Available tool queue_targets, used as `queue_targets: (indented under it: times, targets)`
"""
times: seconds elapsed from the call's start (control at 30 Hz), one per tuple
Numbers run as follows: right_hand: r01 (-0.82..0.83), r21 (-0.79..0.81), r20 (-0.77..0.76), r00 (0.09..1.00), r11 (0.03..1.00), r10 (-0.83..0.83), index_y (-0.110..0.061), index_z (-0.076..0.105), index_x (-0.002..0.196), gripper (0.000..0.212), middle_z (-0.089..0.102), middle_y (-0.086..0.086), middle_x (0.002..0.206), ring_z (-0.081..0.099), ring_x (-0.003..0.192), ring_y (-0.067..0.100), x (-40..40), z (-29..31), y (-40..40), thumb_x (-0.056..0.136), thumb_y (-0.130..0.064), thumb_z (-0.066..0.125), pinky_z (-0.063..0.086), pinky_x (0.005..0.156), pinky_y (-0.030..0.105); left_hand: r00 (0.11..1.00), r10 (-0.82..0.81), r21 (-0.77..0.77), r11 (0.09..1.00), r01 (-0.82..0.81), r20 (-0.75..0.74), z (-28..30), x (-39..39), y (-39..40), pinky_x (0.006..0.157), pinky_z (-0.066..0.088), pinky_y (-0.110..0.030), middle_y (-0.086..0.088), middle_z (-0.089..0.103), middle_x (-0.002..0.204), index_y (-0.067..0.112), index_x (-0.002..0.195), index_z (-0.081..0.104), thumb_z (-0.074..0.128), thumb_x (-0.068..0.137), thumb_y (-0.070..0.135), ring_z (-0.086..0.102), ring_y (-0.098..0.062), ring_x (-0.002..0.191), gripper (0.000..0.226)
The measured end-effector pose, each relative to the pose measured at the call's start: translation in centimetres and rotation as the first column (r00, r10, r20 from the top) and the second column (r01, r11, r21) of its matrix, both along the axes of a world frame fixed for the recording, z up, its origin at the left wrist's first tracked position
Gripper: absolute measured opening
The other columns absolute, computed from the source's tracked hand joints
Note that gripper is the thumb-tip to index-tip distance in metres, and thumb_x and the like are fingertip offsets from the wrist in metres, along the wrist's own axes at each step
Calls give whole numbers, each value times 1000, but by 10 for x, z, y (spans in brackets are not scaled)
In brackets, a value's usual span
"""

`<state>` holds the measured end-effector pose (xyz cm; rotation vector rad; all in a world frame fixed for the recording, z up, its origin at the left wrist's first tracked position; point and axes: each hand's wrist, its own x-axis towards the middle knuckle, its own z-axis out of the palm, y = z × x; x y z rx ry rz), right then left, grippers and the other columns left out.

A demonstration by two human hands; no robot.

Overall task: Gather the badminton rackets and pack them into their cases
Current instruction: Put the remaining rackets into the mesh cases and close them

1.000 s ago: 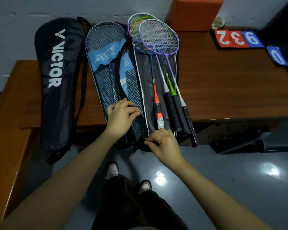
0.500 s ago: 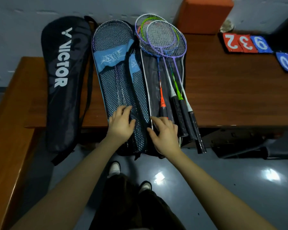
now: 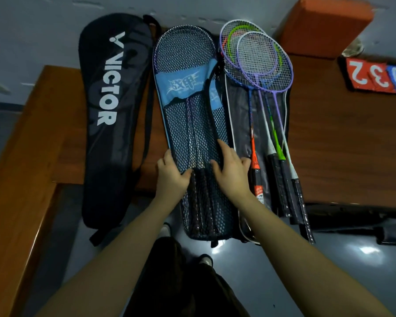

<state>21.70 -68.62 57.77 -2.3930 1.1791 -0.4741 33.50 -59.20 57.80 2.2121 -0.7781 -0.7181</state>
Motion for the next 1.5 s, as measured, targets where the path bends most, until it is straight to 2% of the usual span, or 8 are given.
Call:
queue_targets:
  times: [0.17, 0.33, 0.5, 0.7, 0.93, 1.1, 1.27, 1.5]
  targets:
    - [-20, -19, 108, 994, 1000, 22, -14, 43, 135, 46, 59, 4, 113, 53, 95, 21, 3, 4, 3, 91, -13, 54, 19, 75, 26, 1000, 0, -153, 988, 5, 31, 8, -5, -6, 98, 28, -18, -16, 42, 133, 4, 142, 28, 55, 88, 6, 43, -27, 122, 60]
    - [15, -75, 212, 977, 997, 1, -13, 50, 129, 40, 60, 3, 99, 46, 83, 13, 3, 21, 12, 90, -9, 52, 20, 72, 27, 988, 157, -336, 930, -150, -8, 20, -11, 8, 97, 43, -32, -12, 47, 124, 6, 134, 42, 54, 87, 1, 52, -24, 108, 49]
    - [-35, -128, 244, 968, 991, 65, -11, 51, 128, 37, 60, 4, 100, 54, 83, 23, 5, 36, 26, 90, -12, 48, 23, 75, 28, 976, 209, -371, 913, -173, 61, 37, -12, 17, 100, 42, -33, -13, 50, 122, 5, 129, 49, 48, 86, -4, 52, -24, 110, 44]
    - [-72, -175, 328, 936, 982, 127, -8, 54, 124, 34, 60, 5, 100, 45, 85, 10, 12, 61, 34, 91, -14, 46, 22, 75, 26, 954, 301, -470, 844, -260, 12, 64, -10, 31, 98, 45, -33, -3, 55, 114, 8, 122, 57, 51, 86, -3, 56, -18, 104, 38]
    - [-80, -205, 421, 893, 975, 162, -10, 54, 123, 37, 60, 2, 100, 45, 86, 8, 20, 80, 43, 92, -23, 39, 23, 73, 27, 939, 327, -562, 799, -213, 108, 104, -3, 46, 97, 42, -23, -2, 55, 118, 12, 121, 58, 51, 88, 0, 52, -10, 108, 36]
    - [-125, -229, 425, 879, 965, 215, -9, 54, 123, 35, 59, 3, 100, 45, 88, 7, 55, 90, 47, 92, -20, 41, 21, 75, 25, 927, 332, -570, 801, -181, 172, 114, 28, 54, 97, 38, -18, -3, 54, 119, 9, 123, 56, 50, 89, 0, 49, -7, 109, 36]
    - [-137, -231, 417, 881, 963, 226, -10, 53, 123, 36, 59, 4, 103, 45, 91, 8, 112, 89, 52, 92, -22, 40, 21, 76, 26, 922, 351, -558, 803, -207, 162, 115, 85, 61, 98, 39, -23, -3, 55, 120, 10, 123, 56, 50, 90, 1, 50, -12, 111, 35]
    - [-142, -169, 301, 935, 975, 188, -12, 53, 125, 35, 60, 3, 104, 50, 92, 14, 186, 62, 62, 91, -17, 44, 22, 75, 26, 942, 271, -405, 898, -173, 197, 84, 166, 73, 97, 37, -22, -9, 50, 126, 6, 129, 50, 48, 91, 1, 49, -17, 114, 39]
